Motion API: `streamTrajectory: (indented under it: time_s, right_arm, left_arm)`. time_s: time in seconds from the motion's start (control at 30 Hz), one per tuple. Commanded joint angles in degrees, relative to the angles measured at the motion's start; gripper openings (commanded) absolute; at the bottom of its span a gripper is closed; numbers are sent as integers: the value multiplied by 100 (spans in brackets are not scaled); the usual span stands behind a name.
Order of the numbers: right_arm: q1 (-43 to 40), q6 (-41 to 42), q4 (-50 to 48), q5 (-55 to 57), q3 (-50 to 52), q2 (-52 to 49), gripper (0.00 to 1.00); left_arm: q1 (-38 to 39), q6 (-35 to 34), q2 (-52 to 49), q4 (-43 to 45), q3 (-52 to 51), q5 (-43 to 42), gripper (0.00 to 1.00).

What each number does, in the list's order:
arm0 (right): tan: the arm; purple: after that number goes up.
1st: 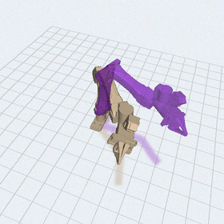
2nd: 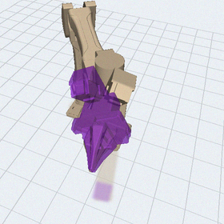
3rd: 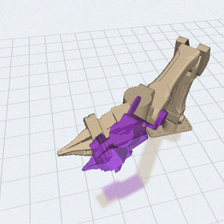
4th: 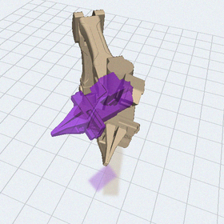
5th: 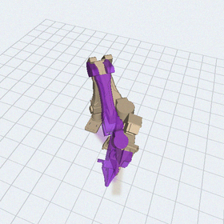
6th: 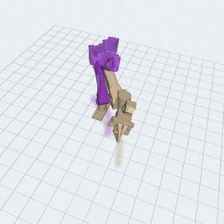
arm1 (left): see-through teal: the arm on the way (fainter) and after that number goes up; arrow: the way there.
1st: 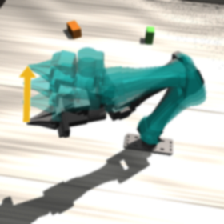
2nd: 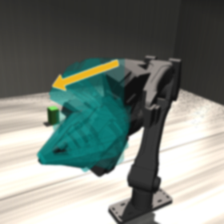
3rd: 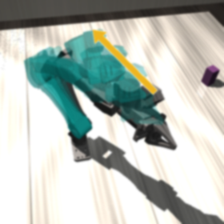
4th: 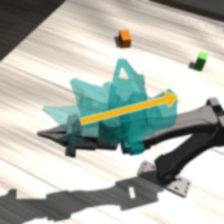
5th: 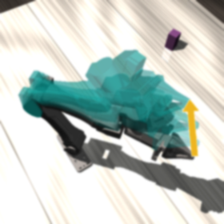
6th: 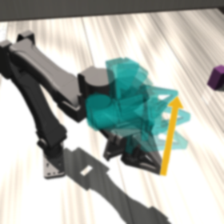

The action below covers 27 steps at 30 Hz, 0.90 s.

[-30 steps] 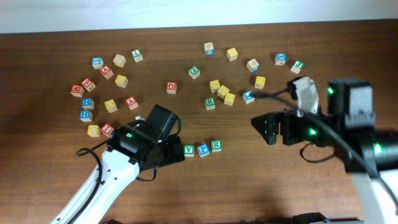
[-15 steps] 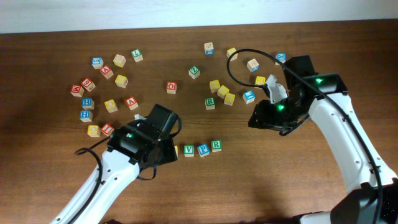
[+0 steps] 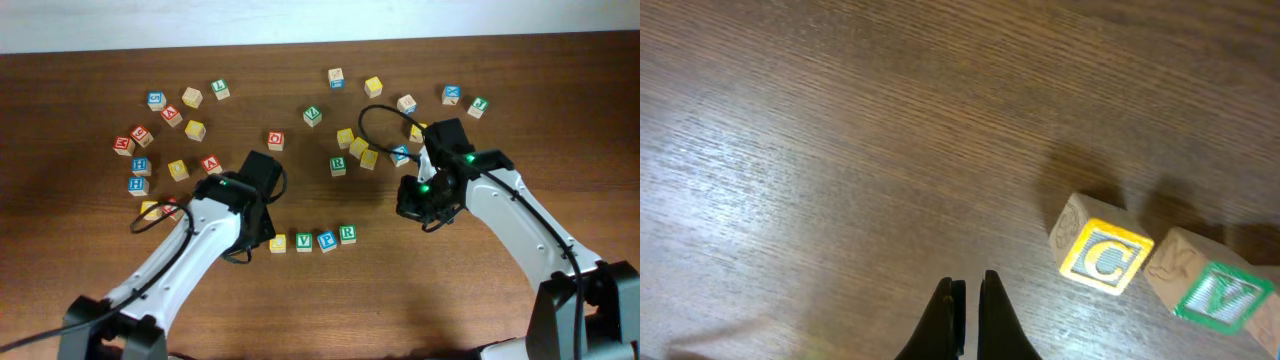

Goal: Spell out CVPR
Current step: 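Lower both grippers to the row's left and right ends, then push the row ends inward with both grippers to close gaps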

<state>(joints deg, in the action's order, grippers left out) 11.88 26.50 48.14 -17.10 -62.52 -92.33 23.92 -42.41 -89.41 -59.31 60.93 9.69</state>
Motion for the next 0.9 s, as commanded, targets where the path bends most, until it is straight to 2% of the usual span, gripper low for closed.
streamTrajectory:
  time_s: [0.0, 0.1, 0.13, 0.17, 0.2, 0.37, 0.6, 0.7, 0.87]
  right_arm:
    - [538, 210, -417, 236, 50, -9, 4]
    - [1246, 590, -501, 1462, 50, -9, 4]
    - [1460, 750, -492, 1799, 50, -9, 4]
    - [1530, 748, -492, 1799, 50, -9, 4]
    - [1543, 745, -490, 1803, 70, -11, 4]
    - [1554, 741, -907, 1731, 496, -111, 4]
    - [1738, 651, -1355, 1493, 564, -831, 4]
    - [1738, 264, -1550, 997, 564, -894, 4]
    - [1742, 240, -1582, 879, 575, -931, 4]
  left_arm:
    - [-81, 225, -101, 192, -22, -4, 0]
    - [-402, 238, -103, 229, -26, -227, 0]
    - [-466, 713, -103, 483, -72, -699, 0]
    - [-459, 1060, -107, 702, -142, -1084, 0]
    - [-459, 1084, -129, 765, -223, -1163, 0]
    - [-459, 1080, -501, 916, -470, -1145, 0]
    - [-459, 1082, -855, 1027, -470, -1147, 0]
    - [-459, 1080, -887, 1130, -470, -1152, 0]
    - [-459, 1082, -1187, 1307, -474, -1239, 0]
